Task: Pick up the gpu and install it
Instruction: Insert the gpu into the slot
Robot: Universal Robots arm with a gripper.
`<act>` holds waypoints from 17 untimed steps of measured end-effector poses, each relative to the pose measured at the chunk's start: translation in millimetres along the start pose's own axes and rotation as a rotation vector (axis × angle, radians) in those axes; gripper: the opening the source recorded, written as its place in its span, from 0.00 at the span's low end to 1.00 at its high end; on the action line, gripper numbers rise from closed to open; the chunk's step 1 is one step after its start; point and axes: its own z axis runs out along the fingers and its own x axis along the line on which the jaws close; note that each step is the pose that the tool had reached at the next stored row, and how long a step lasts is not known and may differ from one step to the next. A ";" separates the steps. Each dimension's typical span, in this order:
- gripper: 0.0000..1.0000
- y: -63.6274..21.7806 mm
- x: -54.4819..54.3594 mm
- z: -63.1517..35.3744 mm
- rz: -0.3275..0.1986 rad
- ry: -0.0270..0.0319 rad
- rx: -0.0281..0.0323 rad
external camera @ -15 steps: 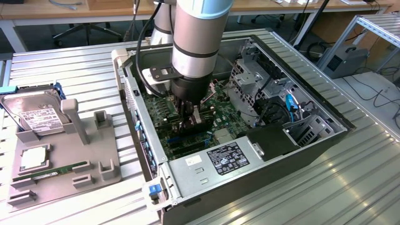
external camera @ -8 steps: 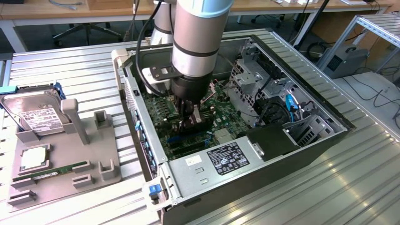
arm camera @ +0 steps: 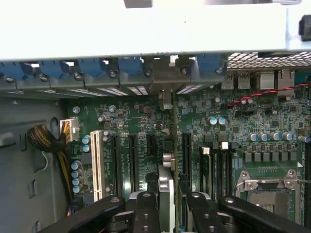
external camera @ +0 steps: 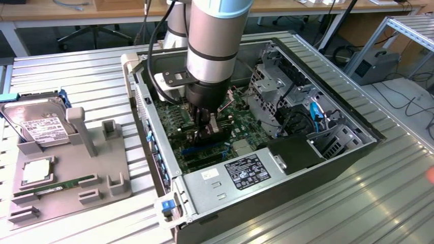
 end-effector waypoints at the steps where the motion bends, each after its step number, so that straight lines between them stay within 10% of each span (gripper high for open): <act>1: 0.27 0.0 0.0 0.0 -0.001 0.0001 0.0000; 17: 0.27 -0.3 -2.2 2.7 -0.015 -0.0014 0.0000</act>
